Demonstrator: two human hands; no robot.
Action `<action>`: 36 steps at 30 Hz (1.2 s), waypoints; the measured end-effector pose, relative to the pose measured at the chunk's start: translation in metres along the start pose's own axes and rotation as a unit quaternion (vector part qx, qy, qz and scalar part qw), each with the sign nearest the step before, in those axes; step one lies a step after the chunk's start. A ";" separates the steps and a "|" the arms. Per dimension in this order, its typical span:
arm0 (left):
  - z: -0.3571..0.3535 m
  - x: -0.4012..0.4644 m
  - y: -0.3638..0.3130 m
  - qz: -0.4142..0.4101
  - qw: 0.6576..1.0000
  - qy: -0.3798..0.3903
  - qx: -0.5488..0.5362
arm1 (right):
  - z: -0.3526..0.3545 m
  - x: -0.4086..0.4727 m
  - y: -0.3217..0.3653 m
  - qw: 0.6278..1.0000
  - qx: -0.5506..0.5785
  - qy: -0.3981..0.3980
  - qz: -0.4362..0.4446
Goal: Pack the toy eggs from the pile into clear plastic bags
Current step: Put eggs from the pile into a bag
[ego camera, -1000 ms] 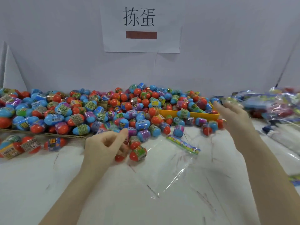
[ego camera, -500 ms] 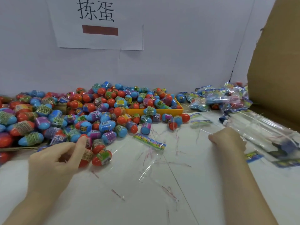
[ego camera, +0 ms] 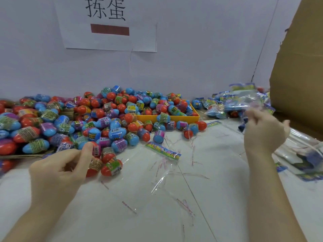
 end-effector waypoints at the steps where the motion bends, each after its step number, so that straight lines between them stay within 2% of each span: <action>1: 0.003 0.001 -0.005 -0.011 0.999 -0.019 0.037 | -0.009 -0.001 0.000 0.996 -0.033 0.081 0.015; 3: 0.008 0.001 -0.016 -0.032 0.996 -0.043 0.065 | -0.023 0.000 -0.001 0.978 -0.092 0.186 0.019; 4: 0.009 0.001 -0.020 -0.050 0.996 -0.053 0.057 | -0.024 -0.001 0.001 0.978 -0.103 0.180 0.027; 6: 0.008 0.001 -0.029 -0.098 0.994 -0.049 0.028 | -0.025 0.002 0.002 0.985 -0.117 0.119 0.043; 9: -0.004 -0.002 -0.040 -0.171 0.983 0.063 0.017 | -0.029 0.001 -0.004 0.980 -0.142 0.142 0.008; 11: -0.016 -0.011 -0.050 -0.226 0.953 0.187 0.075 | -0.031 -0.001 -0.008 0.978 -0.132 0.164 -0.013; 13: -0.029 -0.020 -0.059 -0.239 0.925 0.264 0.137 | -0.030 -0.003 -0.005 0.980 -0.112 0.163 -0.025; 17: -0.040 -0.030 -0.065 -0.264 0.899 0.287 0.201 | -0.033 -0.015 0.030 0.985 -0.029 0.160 0.058; 20: -0.040 -0.031 -0.066 -0.293 0.910 0.228 0.188 | -0.043 -0.043 0.066 0.954 0.076 0.232 0.173; 22: -0.035 -0.028 -0.069 -0.237 0.930 0.234 0.159 | -0.041 -0.064 0.092 0.910 0.206 0.291 0.212; 24: -0.027 -0.018 -0.065 -0.125 0.968 0.215 0.042 | -0.030 -0.088 0.117 0.812 0.323 0.429 0.228; 25: -0.022 -0.013 -0.060 -0.064 0.978 0.197 -0.023 | -0.027 -0.100 0.126 0.762 0.327 0.504 0.242; 26: -0.018 -0.009 -0.056 -0.008 0.973 0.210 -0.099 | -0.027 -0.111 0.131 0.728 0.299 0.556 0.267; 27: -0.012 -0.004 -0.055 0.026 0.960 0.219 -0.174 | -0.028 -0.120 0.134 0.711 0.259 0.576 0.310; 28: -0.005 0.001 -0.060 0.054 0.949 0.220 -0.220 | -0.029 -0.127 0.138 0.715 0.220 0.557 0.362; 29: -0.001 0.007 -0.062 0.082 0.942 0.211 -0.249 | -0.030 -0.129 0.141 0.730 0.203 0.525 0.388; 30: 0.000 0.012 -0.056 0.128 0.938 0.178 -0.268 | -0.029 -0.129 0.143 0.747 0.224 0.499 0.379; 32: 0.005 0.015 -0.040 0.245 0.891 0.133 -0.358 | -0.026 -0.126 0.145 0.752 0.352 0.476 0.289; 33: 0.006 0.016 -0.035 0.255 0.870 0.138 -0.400 | -0.024 -0.122 0.144 0.735 0.428 0.476 0.225; 34: 0.007 0.019 -0.035 0.234 0.864 0.158 -0.417 | -0.023 -0.118 0.142 0.710 0.490 0.480 0.163; 36: 0.013 0.021 -0.039 0.191 0.873 0.143 -0.426 | -0.024 -0.116 0.141 0.675 0.525 0.513 0.070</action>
Point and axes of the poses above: each hand's wrist, its own x-axis towards the middle knuckle, its own z-axis out of the back of the hand, y = z × x, the point moved 3 cm from there along x, towards the middle knuckle, and after that the axes turned 9 degrees about x, right-handed, at the moved point
